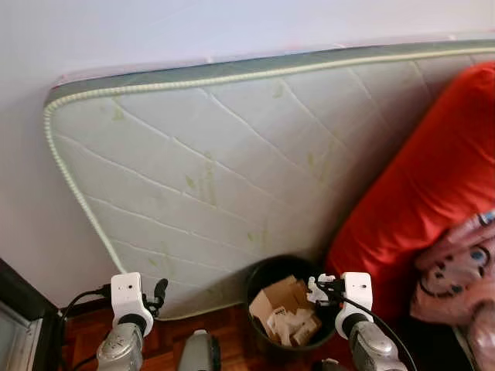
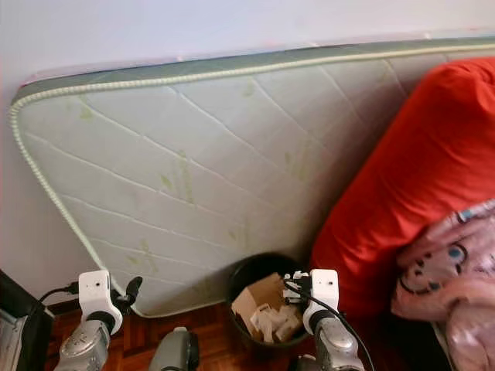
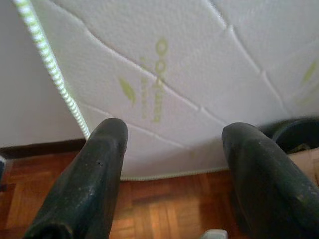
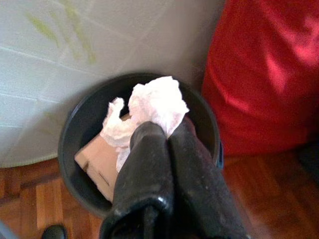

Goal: Clean up the room

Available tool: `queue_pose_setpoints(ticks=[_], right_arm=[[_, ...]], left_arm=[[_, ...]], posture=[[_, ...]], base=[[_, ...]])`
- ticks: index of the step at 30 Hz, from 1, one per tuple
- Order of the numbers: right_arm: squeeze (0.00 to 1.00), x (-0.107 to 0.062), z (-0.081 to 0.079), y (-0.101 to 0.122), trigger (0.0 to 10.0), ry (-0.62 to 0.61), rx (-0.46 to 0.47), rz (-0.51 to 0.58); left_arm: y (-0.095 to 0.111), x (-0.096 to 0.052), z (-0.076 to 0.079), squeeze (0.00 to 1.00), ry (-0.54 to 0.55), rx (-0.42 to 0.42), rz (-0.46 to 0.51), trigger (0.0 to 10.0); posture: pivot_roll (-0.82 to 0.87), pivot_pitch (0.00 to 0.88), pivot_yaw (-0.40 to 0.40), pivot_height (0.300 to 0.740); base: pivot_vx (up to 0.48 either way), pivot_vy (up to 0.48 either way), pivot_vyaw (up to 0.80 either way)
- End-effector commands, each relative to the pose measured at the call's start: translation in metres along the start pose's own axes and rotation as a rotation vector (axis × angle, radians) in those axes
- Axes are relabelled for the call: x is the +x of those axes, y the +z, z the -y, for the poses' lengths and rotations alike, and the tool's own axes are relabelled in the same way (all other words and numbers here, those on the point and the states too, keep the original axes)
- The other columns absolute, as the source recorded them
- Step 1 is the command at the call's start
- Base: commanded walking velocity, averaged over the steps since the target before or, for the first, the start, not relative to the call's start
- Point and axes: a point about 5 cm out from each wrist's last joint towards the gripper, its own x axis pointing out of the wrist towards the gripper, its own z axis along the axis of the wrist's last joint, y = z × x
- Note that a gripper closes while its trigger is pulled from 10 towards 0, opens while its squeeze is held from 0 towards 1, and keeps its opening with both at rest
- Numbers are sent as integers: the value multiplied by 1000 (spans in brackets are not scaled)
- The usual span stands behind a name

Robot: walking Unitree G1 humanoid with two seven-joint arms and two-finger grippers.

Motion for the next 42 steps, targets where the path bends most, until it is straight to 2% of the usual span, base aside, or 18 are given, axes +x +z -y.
queue_pose_setpoints(ticks=[1, 7, 10, 18, 42], right_arm=[[0, 2, 0, 4, 10000, 0, -8, 7], [0, 2, -2, 5, 10000, 14, -29, 14], [0, 2, -3, 6, 10000, 22, -33, 16], [0, 2, -1, 4, 10000, 15, -15, 2], [0, 3, -7, 2, 10000, 47, -33, -22]], left_arm=[[-5, -2, 0, 0, -5, 14, -35, 10000], [-5, -1, 0, 0, -2, 13, -31, 10000], [-4, -1, 0, 0, -1, 14, -31, 10000], [-3, 0, 1, 0, 2, 6, -27, 10000], [-4, 0, 3, 0, -19, 9, -34, 10000]], posture=[[105, 53, -3, 616], [108, 51, -5, 616], [109, 51, -7, 616], [115, 53, -12, 616], [107, 68, 0, 616]], base=[[0, 0, 0], [0, 0, 0], [0, 0, 800], [0, 0, 200], [305, 0, 0]])
